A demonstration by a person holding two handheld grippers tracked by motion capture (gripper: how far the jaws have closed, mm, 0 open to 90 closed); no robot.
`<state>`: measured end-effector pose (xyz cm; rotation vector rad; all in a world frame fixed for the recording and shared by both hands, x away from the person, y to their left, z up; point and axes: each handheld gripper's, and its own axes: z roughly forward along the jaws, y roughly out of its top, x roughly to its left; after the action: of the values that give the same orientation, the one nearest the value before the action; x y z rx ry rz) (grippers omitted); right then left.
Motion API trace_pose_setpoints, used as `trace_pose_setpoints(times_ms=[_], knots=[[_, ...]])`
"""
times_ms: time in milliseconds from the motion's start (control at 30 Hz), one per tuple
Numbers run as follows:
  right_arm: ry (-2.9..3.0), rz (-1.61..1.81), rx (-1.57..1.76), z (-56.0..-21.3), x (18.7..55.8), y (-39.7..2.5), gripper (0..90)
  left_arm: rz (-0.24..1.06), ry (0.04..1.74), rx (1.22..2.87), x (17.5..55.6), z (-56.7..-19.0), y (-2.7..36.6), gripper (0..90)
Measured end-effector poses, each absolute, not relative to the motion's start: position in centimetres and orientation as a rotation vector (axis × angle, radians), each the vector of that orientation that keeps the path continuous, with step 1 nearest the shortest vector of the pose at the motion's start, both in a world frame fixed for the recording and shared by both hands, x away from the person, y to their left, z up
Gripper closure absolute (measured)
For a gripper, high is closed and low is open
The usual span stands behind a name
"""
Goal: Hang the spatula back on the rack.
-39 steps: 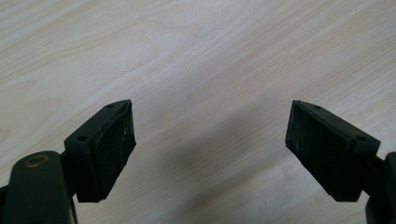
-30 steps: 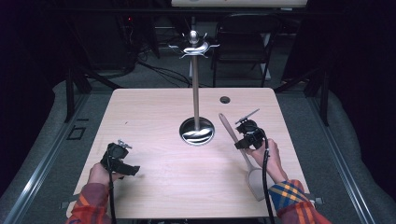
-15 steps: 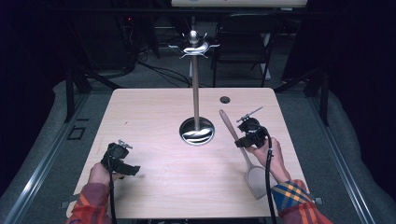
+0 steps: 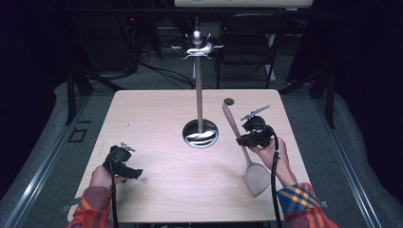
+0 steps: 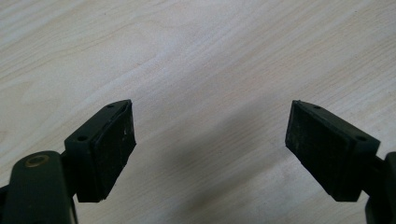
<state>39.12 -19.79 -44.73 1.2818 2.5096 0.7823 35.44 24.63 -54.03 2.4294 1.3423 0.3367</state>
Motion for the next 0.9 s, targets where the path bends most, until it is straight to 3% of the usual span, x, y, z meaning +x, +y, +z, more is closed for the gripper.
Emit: trace_pose_setpoints(times_ms=[900], knots=[[2.423,0.981,1.177,-40.9,38.2,-18.3,77.4,0.348,1.349,2.413,35.4,-54.0,24.8,15.8]])
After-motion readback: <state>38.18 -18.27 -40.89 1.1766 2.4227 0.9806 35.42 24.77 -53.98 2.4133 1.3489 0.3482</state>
